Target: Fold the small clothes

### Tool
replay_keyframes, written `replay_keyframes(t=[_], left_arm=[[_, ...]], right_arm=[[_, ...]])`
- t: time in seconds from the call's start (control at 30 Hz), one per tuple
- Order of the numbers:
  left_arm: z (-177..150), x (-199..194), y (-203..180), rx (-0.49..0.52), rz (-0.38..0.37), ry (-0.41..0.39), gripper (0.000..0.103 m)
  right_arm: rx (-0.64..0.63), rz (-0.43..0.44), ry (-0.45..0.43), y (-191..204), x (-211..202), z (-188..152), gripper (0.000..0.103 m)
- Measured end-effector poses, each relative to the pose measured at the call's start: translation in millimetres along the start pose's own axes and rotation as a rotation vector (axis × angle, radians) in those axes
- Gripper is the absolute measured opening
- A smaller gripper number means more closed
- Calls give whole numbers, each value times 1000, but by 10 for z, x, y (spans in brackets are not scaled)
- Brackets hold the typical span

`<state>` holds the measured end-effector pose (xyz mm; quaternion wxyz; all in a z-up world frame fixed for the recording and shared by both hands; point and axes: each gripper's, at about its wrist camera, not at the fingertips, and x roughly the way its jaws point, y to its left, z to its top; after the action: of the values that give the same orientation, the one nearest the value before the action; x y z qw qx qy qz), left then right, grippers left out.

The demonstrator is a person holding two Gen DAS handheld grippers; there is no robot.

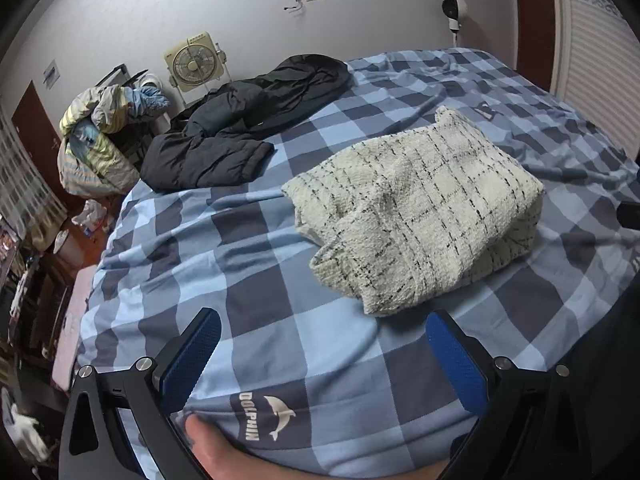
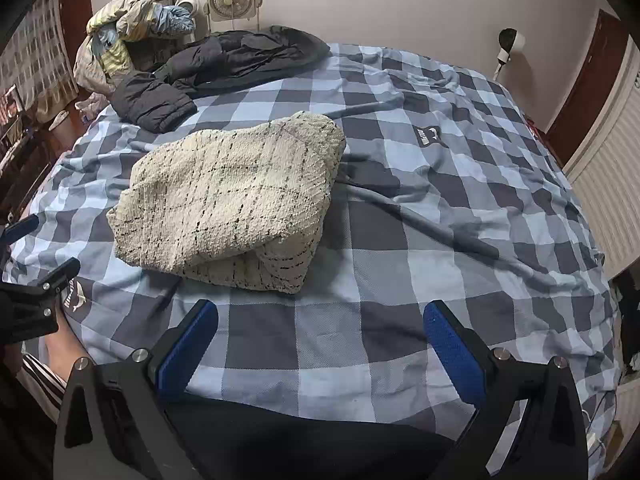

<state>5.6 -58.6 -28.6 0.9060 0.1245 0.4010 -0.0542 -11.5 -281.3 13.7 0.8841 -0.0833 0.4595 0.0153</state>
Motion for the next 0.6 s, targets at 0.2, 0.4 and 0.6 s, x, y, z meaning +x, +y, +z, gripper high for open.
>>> replay_keyframes(t=[0.2, 0.4, 0.6], left_arm=[[4, -16, 13, -7, 1, -3, 103], [18, -33, 53, -27, 12, -12, 103], [34, -102, 113, -59, 8, -53, 103]], right_arm=[[-7, -3, 1, 20, -3, -7, 101], [-5, -3, 1, 26, -6, -7, 101], [-8, -2, 1, 10, -1, 0, 101]])
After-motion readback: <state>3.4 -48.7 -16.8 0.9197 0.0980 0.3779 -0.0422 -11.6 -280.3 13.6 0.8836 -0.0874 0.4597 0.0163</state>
